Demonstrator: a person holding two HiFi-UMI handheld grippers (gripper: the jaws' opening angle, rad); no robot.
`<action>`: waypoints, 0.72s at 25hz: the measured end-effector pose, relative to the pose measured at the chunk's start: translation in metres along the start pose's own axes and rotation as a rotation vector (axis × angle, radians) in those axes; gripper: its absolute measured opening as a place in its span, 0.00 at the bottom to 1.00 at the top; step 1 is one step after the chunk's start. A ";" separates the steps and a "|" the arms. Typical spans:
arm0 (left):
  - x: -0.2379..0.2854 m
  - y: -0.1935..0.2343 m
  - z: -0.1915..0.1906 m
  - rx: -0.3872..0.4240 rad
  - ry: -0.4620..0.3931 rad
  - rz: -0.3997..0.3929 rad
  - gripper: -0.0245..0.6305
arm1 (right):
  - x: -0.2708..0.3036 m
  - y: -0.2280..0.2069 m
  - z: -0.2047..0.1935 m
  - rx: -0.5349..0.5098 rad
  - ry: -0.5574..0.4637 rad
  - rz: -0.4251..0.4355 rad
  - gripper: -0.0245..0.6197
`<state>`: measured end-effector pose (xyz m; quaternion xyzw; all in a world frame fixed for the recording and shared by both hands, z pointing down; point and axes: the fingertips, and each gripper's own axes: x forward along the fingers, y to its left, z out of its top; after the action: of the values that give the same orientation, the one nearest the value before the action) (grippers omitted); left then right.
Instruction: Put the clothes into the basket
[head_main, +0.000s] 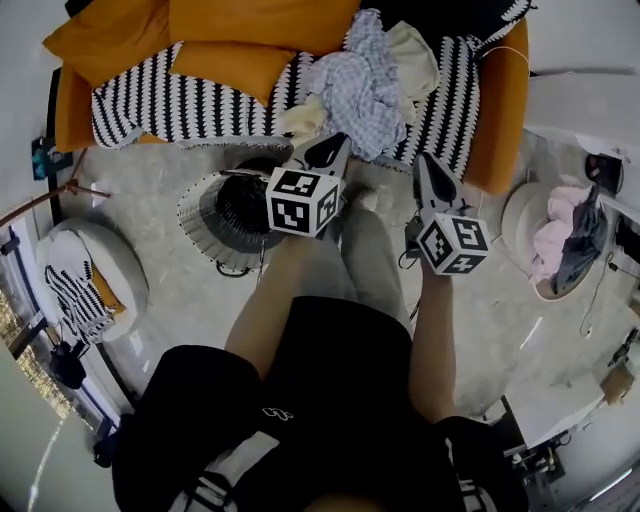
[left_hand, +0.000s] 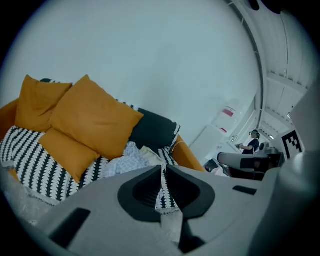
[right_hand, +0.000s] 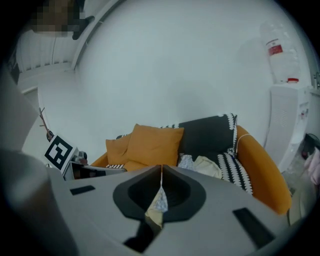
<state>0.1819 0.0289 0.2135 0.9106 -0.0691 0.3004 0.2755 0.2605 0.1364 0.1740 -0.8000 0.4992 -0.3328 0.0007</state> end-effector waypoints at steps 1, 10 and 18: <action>0.012 0.004 -0.007 0.000 0.021 -0.008 0.06 | 0.012 -0.007 -0.011 0.003 0.017 0.006 0.06; 0.109 0.080 -0.058 0.013 0.064 0.076 0.06 | 0.125 -0.063 -0.089 -0.036 0.099 0.034 0.06; 0.168 0.114 -0.086 0.068 0.084 0.100 0.06 | 0.180 -0.092 -0.130 -0.083 0.135 0.022 0.06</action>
<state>0.2410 -0.0129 0.4220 0.9014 -0.0924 0.3540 0.2317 0.3149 0.0817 0.4021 -0.7696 0.5202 -0.3650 -0.0624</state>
